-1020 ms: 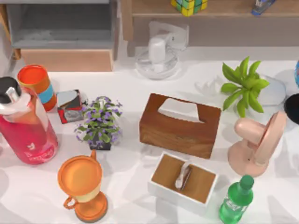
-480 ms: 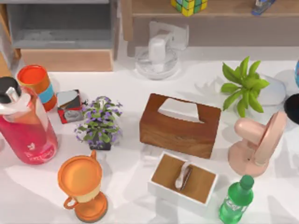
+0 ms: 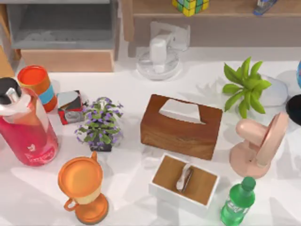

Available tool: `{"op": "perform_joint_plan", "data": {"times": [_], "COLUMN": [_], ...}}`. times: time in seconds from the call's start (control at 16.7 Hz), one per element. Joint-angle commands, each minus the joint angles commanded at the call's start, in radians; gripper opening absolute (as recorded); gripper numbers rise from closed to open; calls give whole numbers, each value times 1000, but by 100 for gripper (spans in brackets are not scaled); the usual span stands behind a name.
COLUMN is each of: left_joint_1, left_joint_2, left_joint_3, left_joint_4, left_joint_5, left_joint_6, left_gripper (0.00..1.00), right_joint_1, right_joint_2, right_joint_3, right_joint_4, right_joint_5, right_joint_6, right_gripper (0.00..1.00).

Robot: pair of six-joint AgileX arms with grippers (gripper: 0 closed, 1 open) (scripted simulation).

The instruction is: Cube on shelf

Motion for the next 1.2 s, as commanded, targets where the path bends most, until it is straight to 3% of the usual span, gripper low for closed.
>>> {"op": "perform_joint_plan", "data": {"times": [0.42,0.72,1.2], "left_joint_1": [-51,-55,-55], "left_joint_2": [99,110,110], "left_joint_3": [221,249,249], "left_joint_4": [-115,-129,-129], "left_joint_5": [-53,-61,-61], "left_joint_6": [0,3,3], "left_gripper": [0,0,60], "right_joint_1": [0,0,0], "right_joint_2": [0,0,0], "right_joint_3": [0,0,0], "right_joint_4": [0,0,0], "right_joint_5": [0,0,0], "right_joint_6": [0,0,0], "right_gripper": [100,100,100]}}
